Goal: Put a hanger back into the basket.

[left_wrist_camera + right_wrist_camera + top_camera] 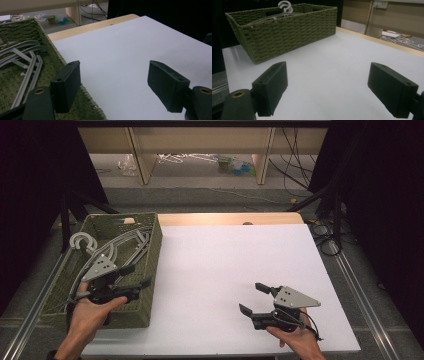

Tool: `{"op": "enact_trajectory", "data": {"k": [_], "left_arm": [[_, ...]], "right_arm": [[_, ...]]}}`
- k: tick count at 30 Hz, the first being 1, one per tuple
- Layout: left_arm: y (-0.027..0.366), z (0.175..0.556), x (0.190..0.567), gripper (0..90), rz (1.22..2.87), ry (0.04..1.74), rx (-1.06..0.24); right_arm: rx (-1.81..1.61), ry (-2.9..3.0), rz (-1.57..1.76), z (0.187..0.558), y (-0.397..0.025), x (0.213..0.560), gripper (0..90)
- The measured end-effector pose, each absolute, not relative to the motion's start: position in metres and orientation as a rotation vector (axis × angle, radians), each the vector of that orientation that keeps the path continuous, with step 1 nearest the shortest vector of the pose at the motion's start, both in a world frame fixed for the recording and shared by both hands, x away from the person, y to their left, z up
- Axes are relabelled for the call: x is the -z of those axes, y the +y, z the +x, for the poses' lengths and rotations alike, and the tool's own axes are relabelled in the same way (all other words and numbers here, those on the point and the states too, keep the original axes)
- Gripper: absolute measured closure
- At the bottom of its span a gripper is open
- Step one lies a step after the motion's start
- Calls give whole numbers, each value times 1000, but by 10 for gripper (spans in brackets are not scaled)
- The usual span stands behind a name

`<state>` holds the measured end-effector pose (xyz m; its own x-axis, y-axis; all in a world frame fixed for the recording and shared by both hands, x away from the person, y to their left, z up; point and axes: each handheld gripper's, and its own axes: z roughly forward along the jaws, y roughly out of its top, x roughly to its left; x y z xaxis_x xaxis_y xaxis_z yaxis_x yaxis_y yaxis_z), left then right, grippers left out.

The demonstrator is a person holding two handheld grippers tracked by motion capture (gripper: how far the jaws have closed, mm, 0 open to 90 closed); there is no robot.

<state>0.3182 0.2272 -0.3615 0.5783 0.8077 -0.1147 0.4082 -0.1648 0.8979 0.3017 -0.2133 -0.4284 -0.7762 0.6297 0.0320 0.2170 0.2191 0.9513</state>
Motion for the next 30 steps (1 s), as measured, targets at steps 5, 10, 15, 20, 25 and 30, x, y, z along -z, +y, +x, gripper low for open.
{"op": "enact_trajectory", "data": {"k": [5,10,15,20,25,30], "left_arm": [[217,309,361,266,1789,970,-488],[207,300,362,257,1798,928,-499],[193,296,366,257,1772,915,-412],[180,294,374,251,1791,884,-394],[174,293,381,250,1816,858,-393],[167,292,389,246,1826,840,-406]], "right_arm": [[-1582,2131,772,303,-213,429,172],[-1570,2140,781,301,-210,428,172],[-1571,2146,781,302,-209,429,172],[-1577,2151,786,301,-211,429,172],[-1567,2144,781,301,-211,429,172],[-1569,2146,785,301,-211,429,171]]}}
